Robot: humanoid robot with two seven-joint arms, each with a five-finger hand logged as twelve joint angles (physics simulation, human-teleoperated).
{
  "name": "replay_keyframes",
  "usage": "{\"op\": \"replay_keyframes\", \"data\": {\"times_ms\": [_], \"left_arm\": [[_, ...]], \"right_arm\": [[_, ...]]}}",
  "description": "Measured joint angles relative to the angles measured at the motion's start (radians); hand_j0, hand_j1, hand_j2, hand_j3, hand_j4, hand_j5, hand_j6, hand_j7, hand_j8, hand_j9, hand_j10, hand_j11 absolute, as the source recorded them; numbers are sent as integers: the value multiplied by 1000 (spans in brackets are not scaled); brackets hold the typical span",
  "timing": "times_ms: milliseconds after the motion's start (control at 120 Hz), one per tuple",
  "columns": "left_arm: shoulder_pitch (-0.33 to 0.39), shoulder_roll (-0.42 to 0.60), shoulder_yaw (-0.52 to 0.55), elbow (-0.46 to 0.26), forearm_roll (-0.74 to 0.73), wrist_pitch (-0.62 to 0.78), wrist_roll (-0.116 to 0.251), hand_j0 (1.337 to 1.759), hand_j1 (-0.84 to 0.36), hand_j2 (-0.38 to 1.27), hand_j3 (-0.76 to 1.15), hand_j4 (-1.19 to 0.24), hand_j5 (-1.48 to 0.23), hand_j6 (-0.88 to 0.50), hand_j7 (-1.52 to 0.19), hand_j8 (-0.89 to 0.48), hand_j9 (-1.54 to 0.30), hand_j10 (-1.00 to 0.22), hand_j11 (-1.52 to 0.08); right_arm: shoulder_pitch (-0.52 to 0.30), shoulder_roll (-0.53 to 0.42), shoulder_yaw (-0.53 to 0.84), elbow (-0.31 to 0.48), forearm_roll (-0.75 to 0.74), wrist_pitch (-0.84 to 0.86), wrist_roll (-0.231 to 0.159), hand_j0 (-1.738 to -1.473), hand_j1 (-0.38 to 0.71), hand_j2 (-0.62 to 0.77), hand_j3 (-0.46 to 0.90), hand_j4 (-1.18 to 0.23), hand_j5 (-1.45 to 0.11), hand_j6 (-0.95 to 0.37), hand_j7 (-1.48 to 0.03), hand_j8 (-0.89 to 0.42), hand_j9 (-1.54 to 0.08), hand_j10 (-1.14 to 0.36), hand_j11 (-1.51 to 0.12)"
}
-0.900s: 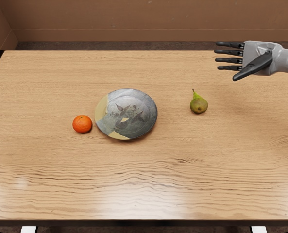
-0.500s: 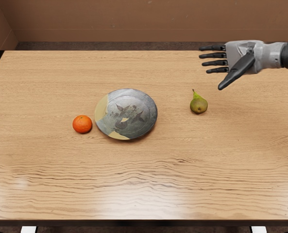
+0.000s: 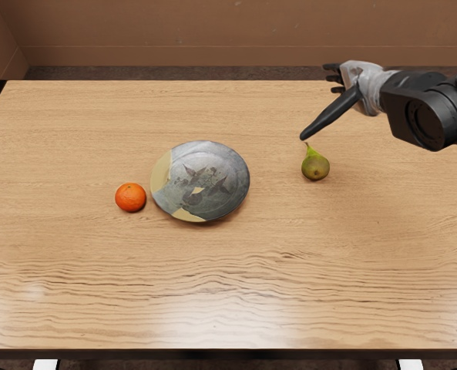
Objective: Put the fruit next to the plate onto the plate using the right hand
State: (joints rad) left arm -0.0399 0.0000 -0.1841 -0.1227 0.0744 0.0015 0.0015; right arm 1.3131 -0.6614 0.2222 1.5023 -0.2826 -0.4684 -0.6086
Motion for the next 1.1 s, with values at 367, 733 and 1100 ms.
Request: {"op": "replay_keyframes", "data": {"times_ms": [367, 733, 1100], "left_arm": [[0, 0, 0, 0, 0, 0, 0, 1658, 325, 4, 0, -21, -27, -21, -27, -21, -27, -21, -26], [0, 0, 0, 0, 0, 0, 0, 1658, 325, 4, 0, -21, -27, -21, -27, -21, -27, -21, -27], [0, 0, 0, 0, 0, 0, 0, 1658, 325, 4, 0, -21, -27, -21, -27, -21, -27, -21, -26]], "right_arm": [[16, 68, -130, -14, -31, -129, -2, -1658, -349, 0, 0, -1, 0, -1, 0, -1, 0, -1, 0], [24, 167, -236, -114, -28, -142, -2, -1658, -347, 0, 0, -2, -2, -2, -2, -2, -2, -2, -2], [17, 290, -307, -191, -73, -143, -2, -1658, -300, -7, 0, -41, -53, -42, -53, -42, -53, -42, -53]]}}
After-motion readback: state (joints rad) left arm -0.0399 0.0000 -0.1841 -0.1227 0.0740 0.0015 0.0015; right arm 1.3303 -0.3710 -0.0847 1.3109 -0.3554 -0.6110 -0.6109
